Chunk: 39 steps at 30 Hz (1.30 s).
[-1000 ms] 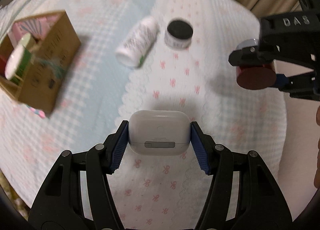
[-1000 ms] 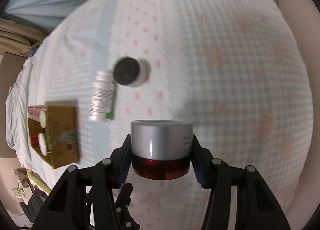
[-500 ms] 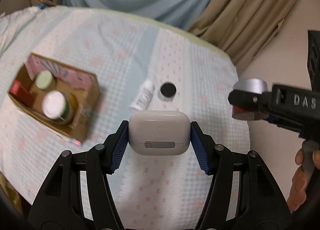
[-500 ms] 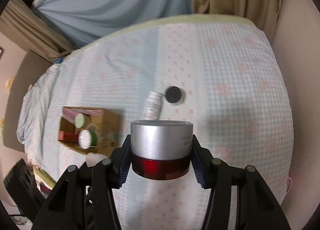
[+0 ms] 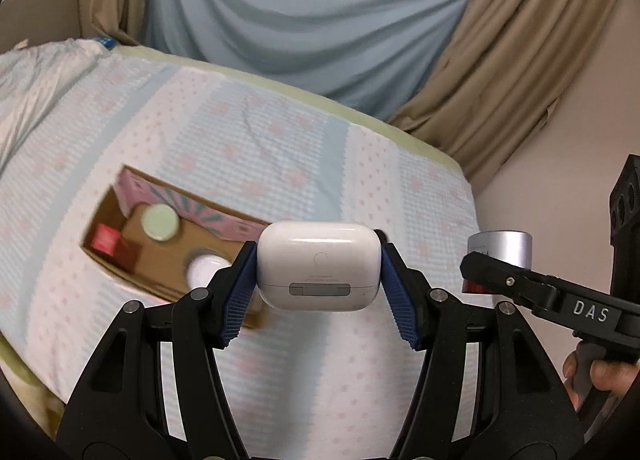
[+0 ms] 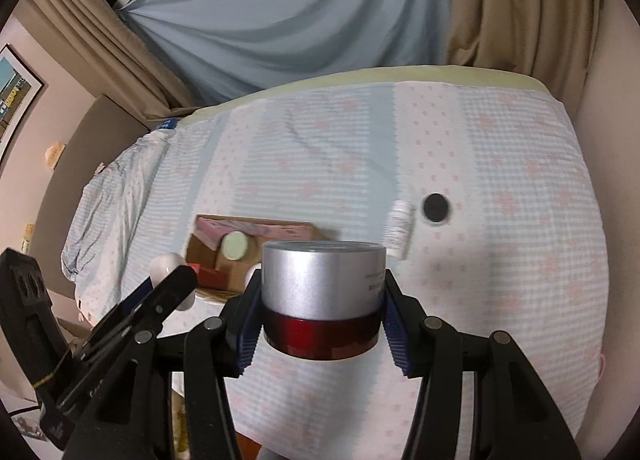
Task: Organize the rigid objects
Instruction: 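Carry the earbud case and red tin with both tools over the cardboard box, then open both tools to drop the earbud case and tin into the box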
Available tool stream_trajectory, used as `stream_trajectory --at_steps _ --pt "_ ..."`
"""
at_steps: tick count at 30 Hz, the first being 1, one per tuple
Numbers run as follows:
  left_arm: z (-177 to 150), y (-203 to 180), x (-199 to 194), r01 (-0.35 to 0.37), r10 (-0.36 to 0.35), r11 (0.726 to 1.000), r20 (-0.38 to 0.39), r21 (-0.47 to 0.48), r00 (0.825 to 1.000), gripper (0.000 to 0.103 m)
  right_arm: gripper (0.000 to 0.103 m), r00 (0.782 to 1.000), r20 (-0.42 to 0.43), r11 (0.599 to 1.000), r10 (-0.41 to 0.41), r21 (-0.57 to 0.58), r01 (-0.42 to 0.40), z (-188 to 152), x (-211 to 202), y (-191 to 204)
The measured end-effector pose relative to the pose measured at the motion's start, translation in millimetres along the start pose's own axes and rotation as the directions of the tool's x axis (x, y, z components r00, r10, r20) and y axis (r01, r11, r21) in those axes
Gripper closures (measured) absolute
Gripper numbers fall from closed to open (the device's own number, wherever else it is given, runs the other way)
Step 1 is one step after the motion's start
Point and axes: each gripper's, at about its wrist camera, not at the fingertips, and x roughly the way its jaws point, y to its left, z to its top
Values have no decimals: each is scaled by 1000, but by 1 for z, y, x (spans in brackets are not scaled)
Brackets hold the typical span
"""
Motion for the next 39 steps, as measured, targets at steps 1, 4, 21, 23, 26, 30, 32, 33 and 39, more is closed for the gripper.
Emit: stream_trajectory --at_steps 1,4,21,23,26,30,32,33,39 --pt "5 13 -3 2 -2 1000 -6 8 1000 46 54 1000 2 1000 1 4 -1 -1 4 9" --pt "22 51 -4 2 -1 1000 -34 29 999 46 54 1000 5 999 1 35 -1 -2 22 41" --pt "91 237 100 1 20 995 -222 96 975 46 54 991 -127 983 -41 170 63 7 181 127" --pt "92 251 122 -2 29 995 -252 104 967 46 54 988 -148 983 -48 166 72 10 199 129" --pt "93 263 153 -12 47 993 -298 121 954 46 54 982 -185 984 -45 159 75 15 230 129" --pt "87 276 194 -24 73 990 -354 142 933 46 54 970 -240 986 -36 151 74 18 275 128" --pt "81 281 212 -25 83 988 -385 153 919 46 54 962 -271 986 -27 151 70 17 299 124" --pt "79 283 221 -25 90 986 -399 166 913 46 54 959 -282 986 -24 154 70 17 308 123" --pt "65 290 259 -36 133 977 -460 212 878 46 54 946 -324 978 19 205 50 14 348 111"
